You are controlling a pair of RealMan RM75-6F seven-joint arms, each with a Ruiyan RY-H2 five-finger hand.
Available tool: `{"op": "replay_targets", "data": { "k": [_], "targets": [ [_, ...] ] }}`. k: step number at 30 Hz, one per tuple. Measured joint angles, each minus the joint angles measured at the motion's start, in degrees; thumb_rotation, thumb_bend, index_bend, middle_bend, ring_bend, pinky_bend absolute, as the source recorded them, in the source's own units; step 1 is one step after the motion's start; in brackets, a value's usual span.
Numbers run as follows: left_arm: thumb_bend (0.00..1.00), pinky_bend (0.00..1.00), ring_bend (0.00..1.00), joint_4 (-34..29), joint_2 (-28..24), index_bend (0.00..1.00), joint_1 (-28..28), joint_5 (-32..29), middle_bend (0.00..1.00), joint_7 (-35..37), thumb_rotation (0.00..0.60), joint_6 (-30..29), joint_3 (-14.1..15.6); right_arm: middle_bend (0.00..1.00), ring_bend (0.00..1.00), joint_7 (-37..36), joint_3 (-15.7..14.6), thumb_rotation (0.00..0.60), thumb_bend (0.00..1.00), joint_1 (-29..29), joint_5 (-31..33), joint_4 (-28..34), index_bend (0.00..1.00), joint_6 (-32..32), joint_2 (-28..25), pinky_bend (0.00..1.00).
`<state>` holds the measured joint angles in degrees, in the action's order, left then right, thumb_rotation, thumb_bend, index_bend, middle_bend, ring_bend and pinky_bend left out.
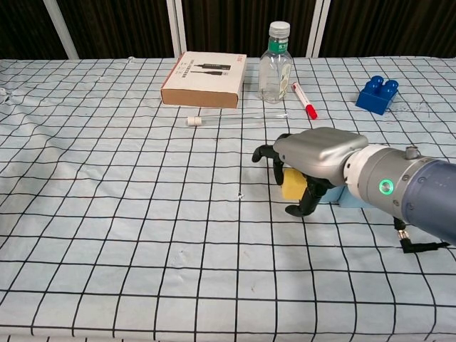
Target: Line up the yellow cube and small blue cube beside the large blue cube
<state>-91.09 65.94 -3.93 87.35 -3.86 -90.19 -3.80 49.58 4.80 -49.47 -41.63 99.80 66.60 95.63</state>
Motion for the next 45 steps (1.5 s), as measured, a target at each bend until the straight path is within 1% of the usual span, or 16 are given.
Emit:
{"op": "replay_targets", "data": {
  "k": [13,17,19,22,27,31,34,38,41,45],
  "targets": [
    [0.11,0.00,0.00,-0.06,0.03,0.18,0.02,-0.13,0.07,-0.20,0.600,0.02,-0.06,0.31,0.00,-0.37,-0.09,0.600,0.26,0.40,-0.31,0.04,0.12,-0.31,-0.47,0.12],
    [0.11,0.00,0.00,-0.10,0.03,0.18,0.03,-0.16,0.06,-0.22,0.600,0.04,-0.05,0.26,0.00,-0.78,-0.13,0.600,0.26,0.51,-0.62,0.07,0.12,-0.62,-0.56,0.12],
    [0.11,0.00,0.00,-0.13,0.01,0.18,0.04,-0.10,0.06,-0.17,0.600,0.01,-0.03,0.19,0.00,-1.20,-0.06,0.600,0.26,0.53,-0.79,0.21,0.12,-0.99,-0.64,0.12],
    [0.11,0.00,0.00,-0.06,0.01,0.18,0.08,-0.05,0.06,-0.20,0.600,-0.12,-0.05,0.12,0.00,-2.22,0.19,0.600,0.26,0.57,-1.68,0.42,0.13,-1.39,-0.79,0.12],
    [0.11,0.00,0.00,0.03,0.06,0.18,0.07,-0.03,0.06,-0.26,0.600,-0.15,-0.10,0.08,0.00,-4.73,0.61,0.600,0.26,0.88,-5.35,1.00,0.12,-1.57,-1.37,0.12],
    [0.11,0.00,0.00,0.13,0.11,0.18,0.06,0.02,0.06,-0.24,0.600,-0.18,-0.10,0.08,0.00,-6.23,1.03,0.600,0.26,1.41,-8.23,2.64,0.11,-0.89,-3.07,0.12],
    [0.11,0.00,0.00,0.13,0.08,0.18,0.04,0.20,0.06,0.06,0.600,-0.16,-0.02,0.08,0.00,-6.80,1.44,0.600,0.25,2.22,-9.63,5.24,0.10,0.68,-6.05,0.12],
    [0.11,0.00,0.00,0.05,0.05,0.18,-0.09,0.45,0.06,0.37,0.600,0.26,0.23,0.08,0.00,-7.66,2.04,0.600,0.24,4.13,-11.22,10.00,0.09,3.73,-12.49,0.12],
    [0.11,0.00,0.00,-0.05,0.13,0.17,-0.28,0.80,0.06,0.29,0.600,0.66,0.49,0.08,0.00,-9.10,2.43,0.600,0.22,6.45,-12.46,13.73,0.07,6.32,-19.37,0.12],
    [0.11,0.00,0.00,-0.24,0.26,0.17,-0.55,1.22,0.06,0.08,0.600,1.14,0.78,0.08,0.00,-14.02,2.46,0.600,0.22,11.46,-14.24,17.99,0.06,9.76,-31.02,0.12]
  ]
}}
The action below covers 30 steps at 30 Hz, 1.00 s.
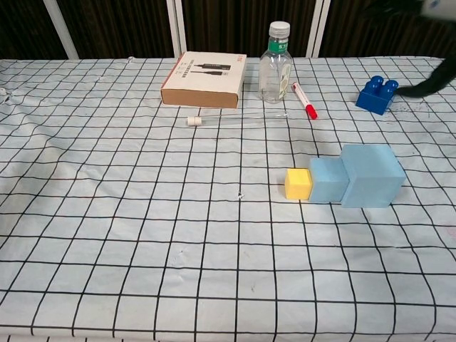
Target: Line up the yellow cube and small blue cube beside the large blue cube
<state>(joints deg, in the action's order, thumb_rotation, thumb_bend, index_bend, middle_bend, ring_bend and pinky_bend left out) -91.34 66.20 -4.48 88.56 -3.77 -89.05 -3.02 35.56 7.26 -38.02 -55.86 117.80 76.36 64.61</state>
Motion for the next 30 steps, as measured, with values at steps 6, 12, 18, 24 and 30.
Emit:
{"op": "replay_targets", "data": {
  "k": [6,12,18,24,30],
  "targets": [
    [0.11,0.00,0.00,-0.15,0.08,0.15,-0.26,-0.47,0.06,-0.04,0.600,0.91,0.13,0.08,0.00,-13.82,-2.78,0.600,0.22,11.56,-6.42,1.50,0.03,6.57,-12.63,0.12],
    [0.11,0.00,0.00,-0.92,-0.49,0.15,0.02,-1.34,0.06,-0.19,0.600,1.32,0.30,0.08,0.00,-27.58,-8.99,0.600,0.22,26.43,-16.17,-4.67,0.03,16.34,-14.99,0.12],
    [0.11,0.00,0.00,-0.94,-0.74,0.15,0.08,-0.93,0.06,0.13,0.600,1.83,0.99,0.07,0.00,-29.56,-13.15,0.600,0.22,33.91,-24.45,-15.78,0.03,22.62,-8.68,0.12],
    [0.11,0.00,0.00,-1.31,-0.67,0.15,0.51,0.03,0.06,-0.60,0.600,0.74,1.31,0.07,0.00,-28.94,-13.43,0.600,0.22,36.32,-27.65,-24.42,0.03,23.10,-1.40,0.12],
    [0.11,0.00,0.00,-1.90,-1.03,0.15,0.74,1.61,0.06,0.30,0.600,0.49,2.19,0.07,0.00,-32.33,-12.02,0.600,0.22,36.45,-27.94,-32.45,0.03,20.09,2.20,0.12]
  ]
}}
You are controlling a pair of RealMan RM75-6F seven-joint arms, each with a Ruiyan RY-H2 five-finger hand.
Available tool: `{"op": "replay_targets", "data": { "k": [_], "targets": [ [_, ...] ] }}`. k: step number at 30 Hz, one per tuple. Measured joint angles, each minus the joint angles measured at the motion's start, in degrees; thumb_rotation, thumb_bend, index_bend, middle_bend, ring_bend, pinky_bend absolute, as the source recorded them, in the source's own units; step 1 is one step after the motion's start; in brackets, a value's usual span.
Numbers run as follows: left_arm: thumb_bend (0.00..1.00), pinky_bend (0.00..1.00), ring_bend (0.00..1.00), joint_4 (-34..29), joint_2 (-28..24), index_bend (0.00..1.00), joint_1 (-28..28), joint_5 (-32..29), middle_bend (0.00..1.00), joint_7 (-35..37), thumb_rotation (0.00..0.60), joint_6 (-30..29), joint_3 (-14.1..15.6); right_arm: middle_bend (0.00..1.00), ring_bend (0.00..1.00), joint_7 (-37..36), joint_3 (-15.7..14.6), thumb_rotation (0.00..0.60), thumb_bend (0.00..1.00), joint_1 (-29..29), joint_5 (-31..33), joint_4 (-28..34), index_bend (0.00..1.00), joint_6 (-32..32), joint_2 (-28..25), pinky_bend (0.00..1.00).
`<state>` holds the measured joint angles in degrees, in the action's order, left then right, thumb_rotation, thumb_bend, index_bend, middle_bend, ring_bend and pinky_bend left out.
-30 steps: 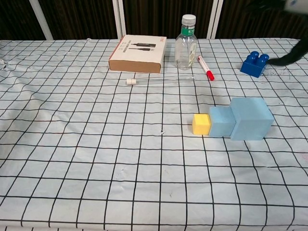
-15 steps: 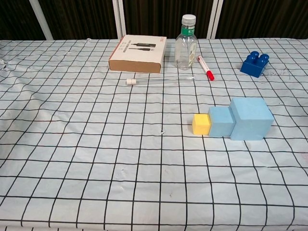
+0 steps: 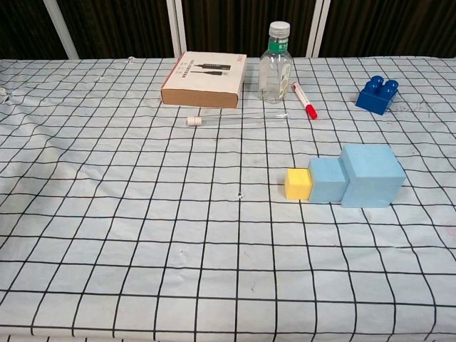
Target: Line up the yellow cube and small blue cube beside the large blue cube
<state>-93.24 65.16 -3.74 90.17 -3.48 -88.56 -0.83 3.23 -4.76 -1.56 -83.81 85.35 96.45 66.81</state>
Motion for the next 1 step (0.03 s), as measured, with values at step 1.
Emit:
{"op": "replay_targets", "data": {
  "k": [1],
  "targets": [
    [0.11,0.00,0.00,-0.08,-0.03,0.15,-0.04,0.24,0.06,0.04,0.600,0.12,0.17,0.07,0.00,-0.68,0.28,0.600,0.22,-0.13,0.05,-1.08,0.03,-0.83,0.41,0.12]
  ]
}}
